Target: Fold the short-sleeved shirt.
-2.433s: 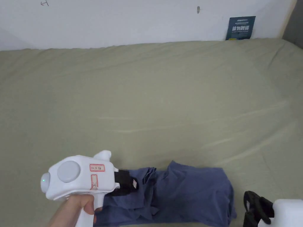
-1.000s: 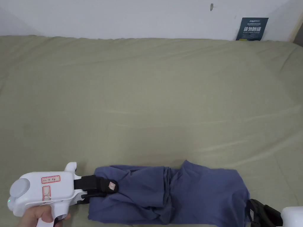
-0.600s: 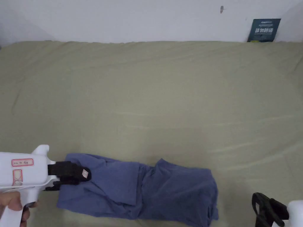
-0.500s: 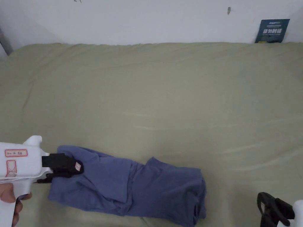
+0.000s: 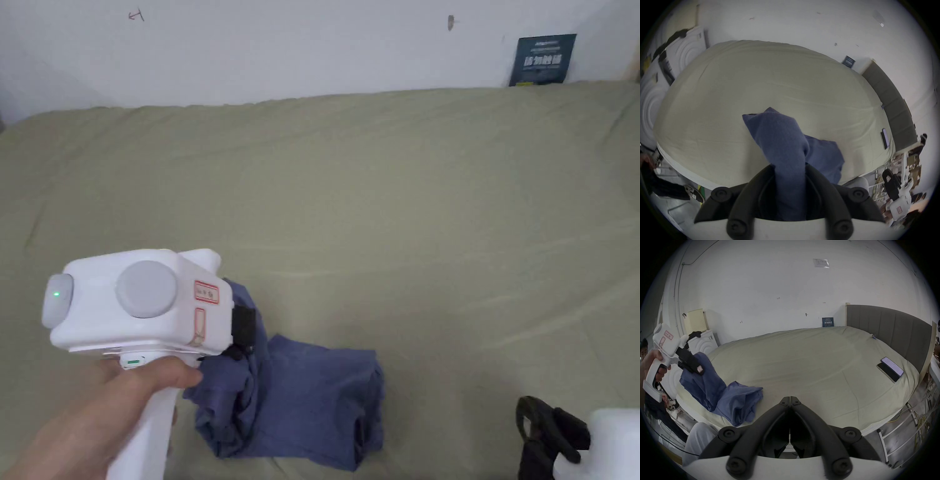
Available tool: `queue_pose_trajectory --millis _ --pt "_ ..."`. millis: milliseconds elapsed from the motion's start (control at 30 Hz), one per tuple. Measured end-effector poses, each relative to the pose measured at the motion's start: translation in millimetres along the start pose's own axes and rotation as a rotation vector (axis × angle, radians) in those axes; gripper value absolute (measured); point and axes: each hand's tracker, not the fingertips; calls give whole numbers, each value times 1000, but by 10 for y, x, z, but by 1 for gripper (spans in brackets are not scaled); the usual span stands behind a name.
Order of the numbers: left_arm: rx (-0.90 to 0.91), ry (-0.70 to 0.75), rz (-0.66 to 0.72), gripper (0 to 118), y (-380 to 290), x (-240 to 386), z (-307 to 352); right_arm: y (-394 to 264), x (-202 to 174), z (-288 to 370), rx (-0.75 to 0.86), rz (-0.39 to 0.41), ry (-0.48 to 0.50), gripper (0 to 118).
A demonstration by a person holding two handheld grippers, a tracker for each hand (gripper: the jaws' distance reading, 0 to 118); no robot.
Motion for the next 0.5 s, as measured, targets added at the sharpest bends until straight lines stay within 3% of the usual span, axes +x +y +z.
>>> queue_pose_trajectory --millis 167,200,267,300,500 --pt "-66 55 -167 14 -102 654 -645 6 67 -6 0 -21 1 0" --pt "-86 73 -199 27 -155 768 -768 3 83 -2 -1 -27 0 0" --pt "-71 69 -211 106 -192 884 -983 -6 116 2 -4 -39 -3 0" --pt "-61 67 -209 117 -188 892 -1071 -8 133 11 -6 -43 -5 0" --pt "-13 -8 -141 112 -121 838 -739 -37 250 75 -11 -59 -20 0"
